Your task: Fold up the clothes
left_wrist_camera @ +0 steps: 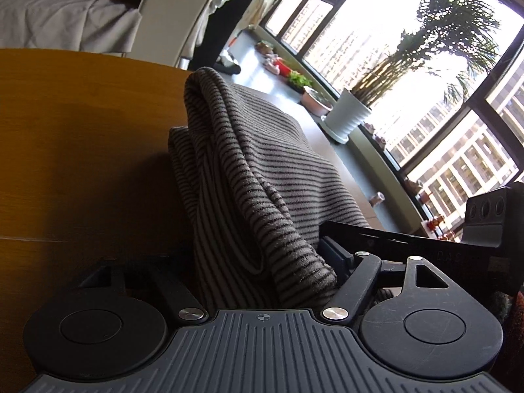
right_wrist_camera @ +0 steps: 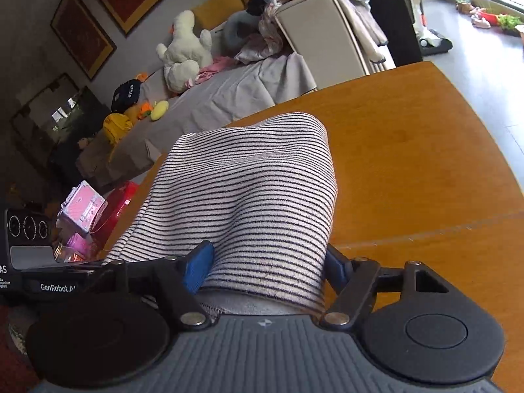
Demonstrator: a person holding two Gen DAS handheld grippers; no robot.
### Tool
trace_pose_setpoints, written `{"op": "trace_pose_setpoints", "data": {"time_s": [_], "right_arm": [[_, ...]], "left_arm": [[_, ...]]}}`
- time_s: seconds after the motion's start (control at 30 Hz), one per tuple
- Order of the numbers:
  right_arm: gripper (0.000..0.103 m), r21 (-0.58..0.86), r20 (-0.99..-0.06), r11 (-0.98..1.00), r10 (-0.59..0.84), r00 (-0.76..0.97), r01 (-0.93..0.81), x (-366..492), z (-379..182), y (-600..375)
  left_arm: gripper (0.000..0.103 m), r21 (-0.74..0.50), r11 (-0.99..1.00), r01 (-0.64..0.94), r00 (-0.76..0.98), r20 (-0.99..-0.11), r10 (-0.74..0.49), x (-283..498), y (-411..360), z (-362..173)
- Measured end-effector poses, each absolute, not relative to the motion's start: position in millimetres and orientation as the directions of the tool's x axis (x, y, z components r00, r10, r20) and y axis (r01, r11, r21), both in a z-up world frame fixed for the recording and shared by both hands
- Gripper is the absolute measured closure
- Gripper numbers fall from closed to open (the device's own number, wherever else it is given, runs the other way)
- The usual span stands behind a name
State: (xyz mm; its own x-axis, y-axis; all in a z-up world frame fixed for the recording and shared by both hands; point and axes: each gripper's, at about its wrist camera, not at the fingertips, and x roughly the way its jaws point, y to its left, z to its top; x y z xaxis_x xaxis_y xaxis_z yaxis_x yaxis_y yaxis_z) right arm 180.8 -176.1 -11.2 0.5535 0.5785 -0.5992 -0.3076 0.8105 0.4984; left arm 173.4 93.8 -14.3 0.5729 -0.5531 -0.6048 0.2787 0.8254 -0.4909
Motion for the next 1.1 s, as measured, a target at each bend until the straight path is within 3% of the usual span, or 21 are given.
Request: {"op": "trace_pose_setpoints", "data": {"time_s": [0.23,0.37,0.47,0.5,0.53,0.67,0.7,0.8,0.93,1.0,1.1], "right_arm": [[0.031,0.483,-0.573,0.76,0.649,0.5,-0.434,244,-15,-89],[0.022,0.45,-0.543,0.744,0.667,0.509,-0.495,278,-19,-48],[0.018,0.422,-0.541,0.749,0.66,0.522,-0.511,289,-19,-34],[0.013,0.398,-0.544,0.759,0.647,0.534,-0.515,290,-17,-30],[0.007,0.366,-0.543,0.773,0.63,0.555,-0.519,287,-14,-30],[0.007,0.225,-0.526,0.82,0.557,0.643,-0.526,272,2,-31],[0.009,0.182,-0.508,0.832,0.536,0.675,-0.524,264,7,-33],[0.039,0.113,-0.446,0.821,0.545,0.71,-0.559,239,25,-28],[0.041,0.19,-0.446,0.72,0.669,0.595,-0.667,218,35,-13],[0.043,0.117,-0.511,0.72,0.634,0.58,-0.684,216,21,1],[0.043,-0.002,-0.519,0.697,0.612,0.596,-0.717,211,13,8]], "left_arm": [[0.025,-0.43,0.89,0.155,0.699,-0.589,-0.407,183,164,-12],[0.021,-0.451,0.886,0.106,0.722,-0.578,-0.38,204,202,-14],[0.022,-0.419,0.901,0.113,0.733,-0.577,-0.36,206,214,-3],[0.026,-0.41,0.905,0.118,0.737,-0.575,-0.356,206,218,2],[0.026,-0.406,0.904,0.131,0.742,-0.565,-0.361,203,219,10],[0.027,-0.373,0.91,0.18,0.82,-0.454,-0.348,183,222,52],[0.026,-0.346,0.918,0.195,0.841,-0.422,-0.338,184,220,65],[0.026,-0.268,0.931,0.249,0.853,-0.394,-0.341,206,206,82],[0.027,-0.295,0.924,0.241,0.777,-0.513,-0.366,259,196,52],[0.032,-0.308,0.931,0.196,0.736,-0.581,-0.347,282,193,29],[0.03,-0.281,0.944,0.172,0.756,-0.577,-0.31,276,195,14]]}}
